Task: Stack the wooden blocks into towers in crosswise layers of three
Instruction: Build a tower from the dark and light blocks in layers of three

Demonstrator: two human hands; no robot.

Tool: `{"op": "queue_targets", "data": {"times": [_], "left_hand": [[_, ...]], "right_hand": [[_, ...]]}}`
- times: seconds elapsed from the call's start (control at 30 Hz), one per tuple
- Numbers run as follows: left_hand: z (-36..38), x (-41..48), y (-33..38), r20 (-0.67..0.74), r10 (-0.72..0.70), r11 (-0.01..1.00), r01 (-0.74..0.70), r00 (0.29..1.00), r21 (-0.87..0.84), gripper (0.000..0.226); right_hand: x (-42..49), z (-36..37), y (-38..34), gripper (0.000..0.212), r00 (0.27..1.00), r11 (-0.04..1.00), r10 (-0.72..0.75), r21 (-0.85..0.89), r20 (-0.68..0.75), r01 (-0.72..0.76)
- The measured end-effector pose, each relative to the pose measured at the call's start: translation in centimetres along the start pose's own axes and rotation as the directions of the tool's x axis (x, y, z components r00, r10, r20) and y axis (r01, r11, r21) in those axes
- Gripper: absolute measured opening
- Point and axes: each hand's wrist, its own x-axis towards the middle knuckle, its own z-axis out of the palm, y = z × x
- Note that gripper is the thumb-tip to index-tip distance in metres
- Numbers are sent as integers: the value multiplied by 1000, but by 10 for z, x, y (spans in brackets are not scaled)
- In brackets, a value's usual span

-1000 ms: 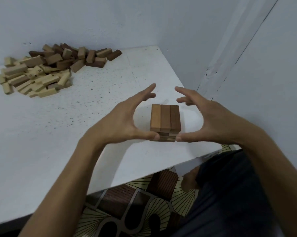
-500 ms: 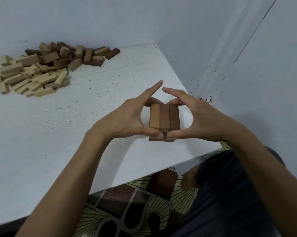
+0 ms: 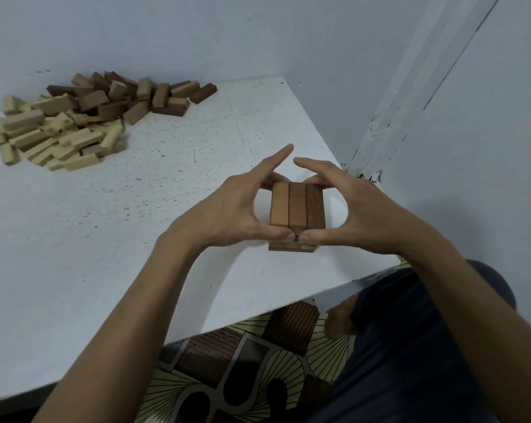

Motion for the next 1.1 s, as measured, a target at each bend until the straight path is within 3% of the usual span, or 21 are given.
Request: {"op": "queue_targets", "data": {"times": [1.1], "left_hand": [[0,0,1,-1,9,1000,-9,1000,15,112]], "right_hand": [[1,1,3,96,999,1000,-23,-21,-31,22]]}}
